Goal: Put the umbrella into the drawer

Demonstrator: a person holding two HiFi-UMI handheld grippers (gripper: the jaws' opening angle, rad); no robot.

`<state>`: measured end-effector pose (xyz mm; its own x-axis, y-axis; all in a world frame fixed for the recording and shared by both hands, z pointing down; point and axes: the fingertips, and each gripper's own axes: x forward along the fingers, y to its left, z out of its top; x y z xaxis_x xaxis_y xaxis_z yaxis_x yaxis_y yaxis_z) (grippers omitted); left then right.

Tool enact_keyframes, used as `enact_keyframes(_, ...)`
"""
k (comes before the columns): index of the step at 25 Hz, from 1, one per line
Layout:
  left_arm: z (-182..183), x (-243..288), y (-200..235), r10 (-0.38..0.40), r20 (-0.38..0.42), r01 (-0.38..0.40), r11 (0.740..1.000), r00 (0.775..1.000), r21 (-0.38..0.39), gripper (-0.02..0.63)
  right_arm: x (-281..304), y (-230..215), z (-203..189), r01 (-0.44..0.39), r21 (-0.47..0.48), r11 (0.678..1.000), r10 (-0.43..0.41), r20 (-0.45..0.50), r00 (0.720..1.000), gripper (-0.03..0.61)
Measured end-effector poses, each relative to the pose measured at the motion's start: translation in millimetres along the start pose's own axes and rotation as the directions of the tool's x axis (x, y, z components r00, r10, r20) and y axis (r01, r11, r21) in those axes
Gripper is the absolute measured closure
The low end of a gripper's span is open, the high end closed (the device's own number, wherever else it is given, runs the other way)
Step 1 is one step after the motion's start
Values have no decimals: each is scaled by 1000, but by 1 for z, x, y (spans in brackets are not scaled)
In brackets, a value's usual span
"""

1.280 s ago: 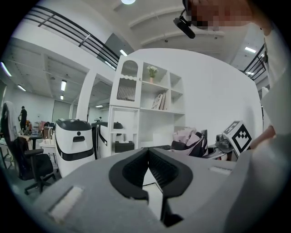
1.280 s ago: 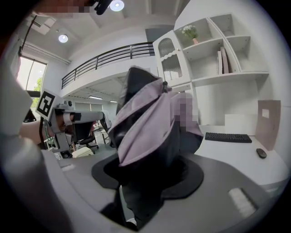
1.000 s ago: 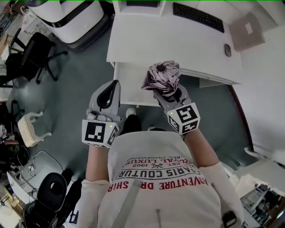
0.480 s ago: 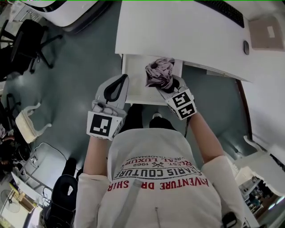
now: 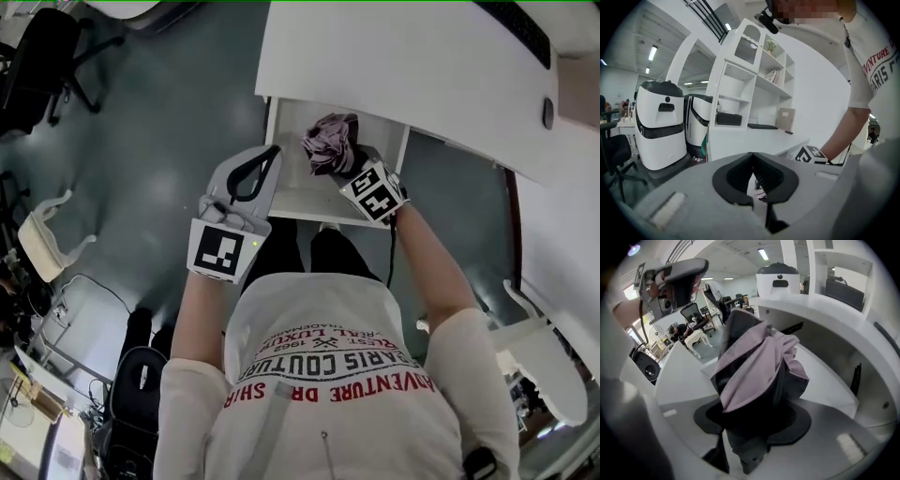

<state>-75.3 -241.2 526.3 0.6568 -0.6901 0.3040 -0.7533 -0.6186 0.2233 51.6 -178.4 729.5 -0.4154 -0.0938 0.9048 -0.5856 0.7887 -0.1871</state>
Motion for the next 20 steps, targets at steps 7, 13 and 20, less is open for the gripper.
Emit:
enact_keyframes(7,-32,3,21,24,-21,-26,998,999,-61,607,61,-1,-20,-53,-1,999,52,-140,989,362)
enact_keyframes(13,-46,13,19,10,-44,-14,997,999,-76,607,86,2,-25,-99,-10,995,95,-189,977,362)
enact_keyframes(20,-45,15,20,5,-42,-9,996,999,-83,607,90,1,-19,-105,64,992,115,-183,976,293)
